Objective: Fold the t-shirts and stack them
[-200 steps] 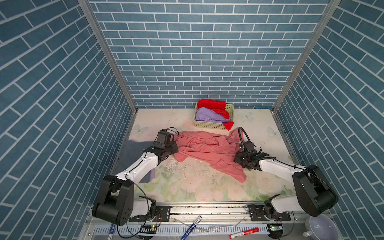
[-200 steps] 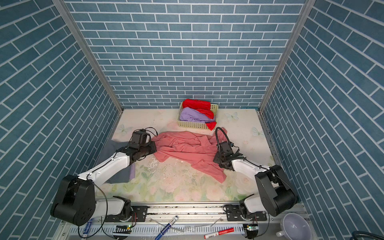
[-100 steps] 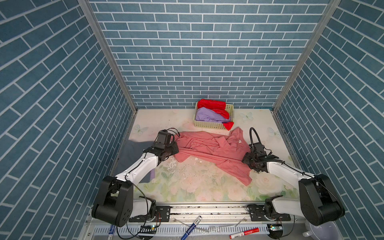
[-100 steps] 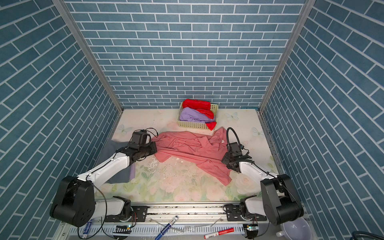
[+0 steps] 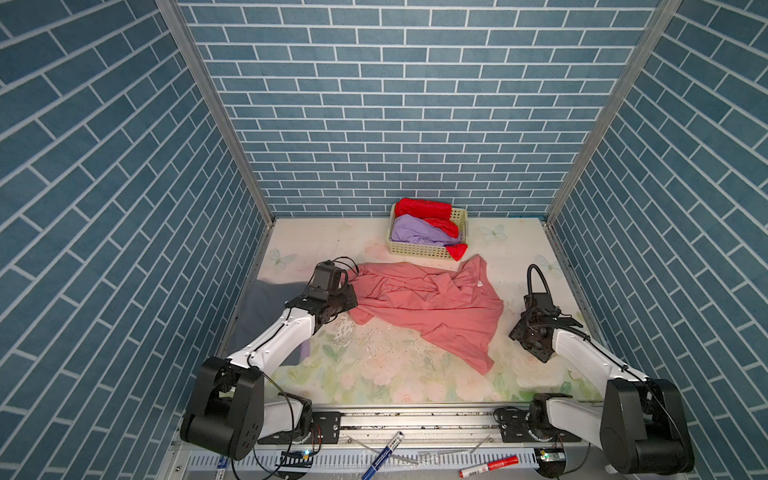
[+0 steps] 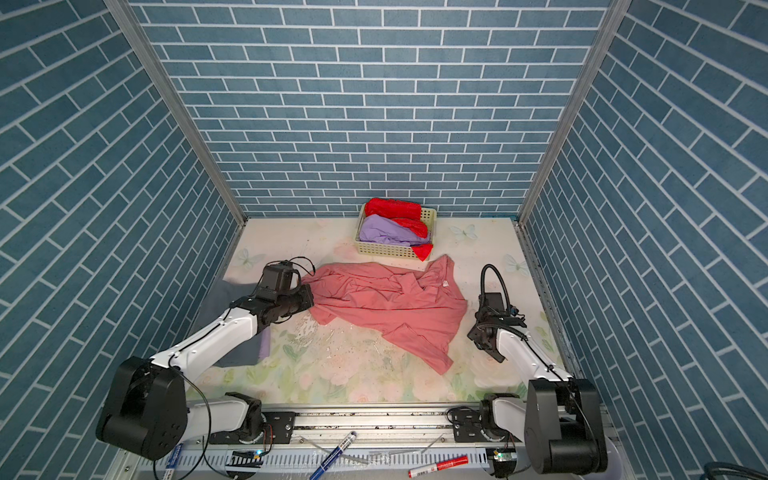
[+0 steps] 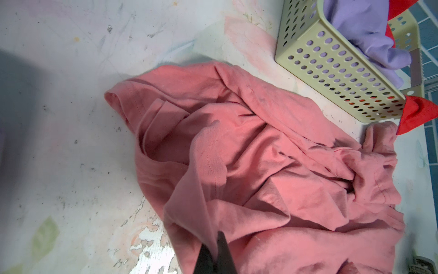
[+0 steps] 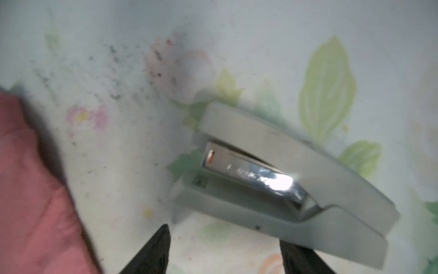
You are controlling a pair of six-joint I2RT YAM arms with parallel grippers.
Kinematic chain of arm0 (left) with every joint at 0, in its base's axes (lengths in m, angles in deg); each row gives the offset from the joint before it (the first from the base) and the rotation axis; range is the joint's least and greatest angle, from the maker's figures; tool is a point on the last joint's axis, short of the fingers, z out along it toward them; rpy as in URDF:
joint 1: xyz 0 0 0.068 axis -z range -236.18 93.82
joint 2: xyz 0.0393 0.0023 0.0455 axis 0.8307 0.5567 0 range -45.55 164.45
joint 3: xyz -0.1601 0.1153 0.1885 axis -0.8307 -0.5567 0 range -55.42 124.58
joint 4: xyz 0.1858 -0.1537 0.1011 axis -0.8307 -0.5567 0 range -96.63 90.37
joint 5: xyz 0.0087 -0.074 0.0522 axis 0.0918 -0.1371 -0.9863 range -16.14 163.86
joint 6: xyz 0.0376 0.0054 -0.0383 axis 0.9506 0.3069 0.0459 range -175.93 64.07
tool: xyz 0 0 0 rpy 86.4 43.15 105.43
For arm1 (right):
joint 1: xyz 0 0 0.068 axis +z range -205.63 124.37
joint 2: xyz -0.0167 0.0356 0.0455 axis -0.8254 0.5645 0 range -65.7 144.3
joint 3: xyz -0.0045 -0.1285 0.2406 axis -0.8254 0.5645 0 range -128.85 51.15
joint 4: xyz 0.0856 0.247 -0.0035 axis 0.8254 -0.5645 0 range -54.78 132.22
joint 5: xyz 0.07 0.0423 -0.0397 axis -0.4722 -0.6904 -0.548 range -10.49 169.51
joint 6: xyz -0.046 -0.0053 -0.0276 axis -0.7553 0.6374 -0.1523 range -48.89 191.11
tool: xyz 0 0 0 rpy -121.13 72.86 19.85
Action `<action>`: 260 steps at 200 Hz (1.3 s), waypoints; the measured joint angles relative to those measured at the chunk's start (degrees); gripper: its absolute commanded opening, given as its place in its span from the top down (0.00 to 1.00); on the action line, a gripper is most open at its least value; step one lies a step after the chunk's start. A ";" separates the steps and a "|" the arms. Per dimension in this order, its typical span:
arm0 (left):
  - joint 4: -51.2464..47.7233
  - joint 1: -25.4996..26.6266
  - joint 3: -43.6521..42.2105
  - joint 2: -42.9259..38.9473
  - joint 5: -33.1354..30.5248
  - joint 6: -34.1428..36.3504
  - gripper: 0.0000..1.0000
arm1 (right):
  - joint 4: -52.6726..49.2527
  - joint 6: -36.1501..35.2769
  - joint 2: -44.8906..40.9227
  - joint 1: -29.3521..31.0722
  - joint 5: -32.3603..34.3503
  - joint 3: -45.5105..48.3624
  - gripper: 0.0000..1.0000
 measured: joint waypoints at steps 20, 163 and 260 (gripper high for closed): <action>-0.04 0.07 -0.17 -0.68 0.00 0.00 0.97 | -0.57 -1.92 -1.22 -2.34 -0.57 -0.02 0.34; -0.20 0.11 -0.42 -1.20 0.15 -0.20 0.97 | 28.17 -19.28 24.98 18.82 -18.27 -23.78 0.31; -0.22 0.11 -0.42 -1.40 0.02 -0.26 0.97 | 27.71 -24.57 35.43 23.71 -19.41 -31.06 0.84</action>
